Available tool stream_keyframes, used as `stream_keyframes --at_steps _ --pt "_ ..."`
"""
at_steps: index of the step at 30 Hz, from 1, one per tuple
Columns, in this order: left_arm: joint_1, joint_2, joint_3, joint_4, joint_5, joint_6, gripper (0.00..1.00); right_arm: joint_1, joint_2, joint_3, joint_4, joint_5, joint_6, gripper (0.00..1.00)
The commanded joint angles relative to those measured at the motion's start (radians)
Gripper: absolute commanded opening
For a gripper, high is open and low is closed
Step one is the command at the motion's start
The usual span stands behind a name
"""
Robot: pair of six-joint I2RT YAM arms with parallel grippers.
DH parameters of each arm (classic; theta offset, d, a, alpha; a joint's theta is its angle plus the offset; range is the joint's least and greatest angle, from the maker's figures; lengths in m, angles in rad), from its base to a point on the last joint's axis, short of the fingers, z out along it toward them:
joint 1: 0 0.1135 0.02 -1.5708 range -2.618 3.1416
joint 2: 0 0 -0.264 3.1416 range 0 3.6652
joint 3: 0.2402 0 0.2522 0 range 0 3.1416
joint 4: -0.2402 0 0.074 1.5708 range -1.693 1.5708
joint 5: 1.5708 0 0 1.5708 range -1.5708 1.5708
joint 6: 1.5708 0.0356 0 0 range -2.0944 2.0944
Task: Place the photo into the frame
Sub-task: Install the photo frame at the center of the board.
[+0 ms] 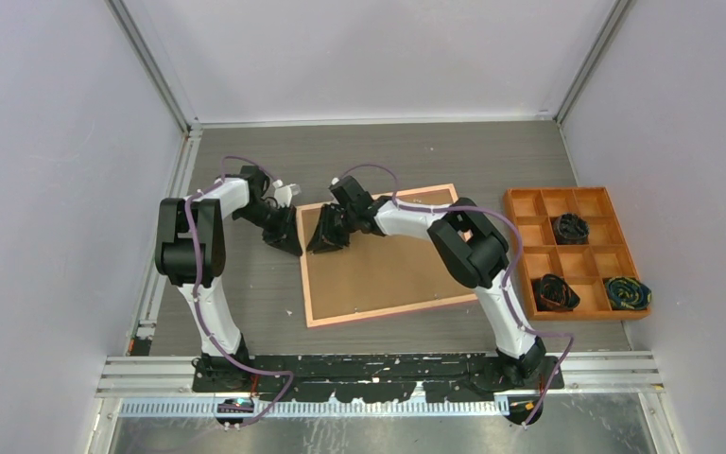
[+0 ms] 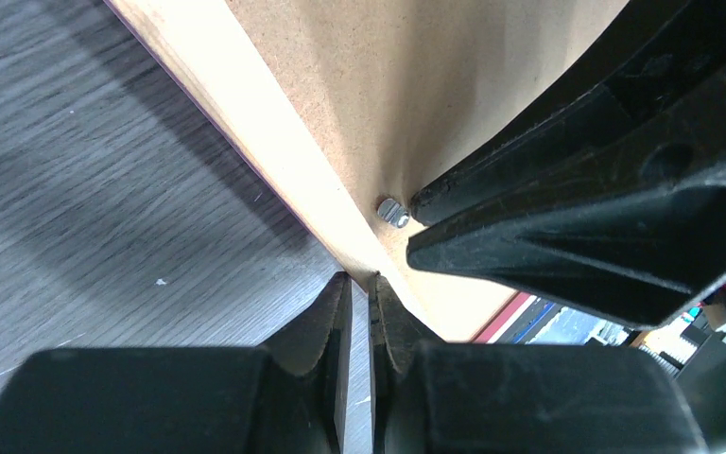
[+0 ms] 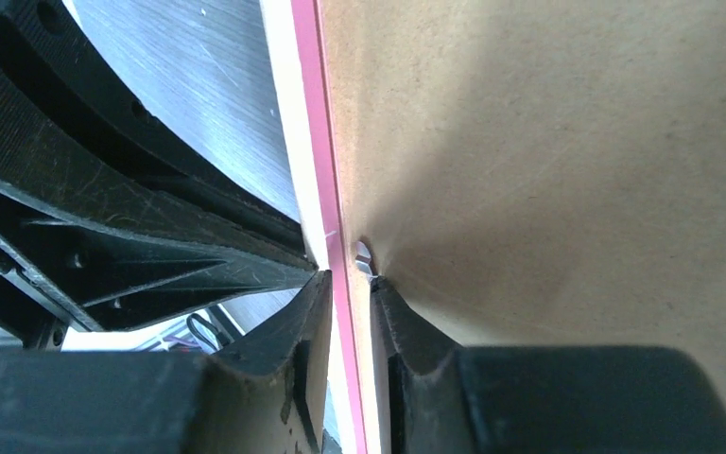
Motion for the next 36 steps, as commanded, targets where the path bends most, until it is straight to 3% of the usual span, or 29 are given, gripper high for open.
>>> stream_keyframes --at_steps 1,12,15,23,36 --pt "-0.011 0.013 0.001 0.09 -0.099 0.041 0.1 -0.023 -0.012 0.015 -0.004 0.024 -0.032 0.26" --pt "-0.011 0.019 0.0 0.093 -0.098 0.041 0.1 -0.027 0.007 0.022 -0.012 0.02 -0.035 0.22" --pt "-0.011 0.02 -0.002 0.093 -0.098 0.042 0.1 -0.017 0.024 0.032 -0.011 0.022 -0.03 0.13" --pt "-0.011 0.019 0.001 0.087 -0.099 0.045 0.1 -0.013 0.046 0.051 -0.013 0.031 -0.027 0.01" --pt "-0.011 0.02 -0.001 0.09 -0.102 0.048 0.09 0.011 0.075 0.08 -0.051 0.001 -0.04 0.01"
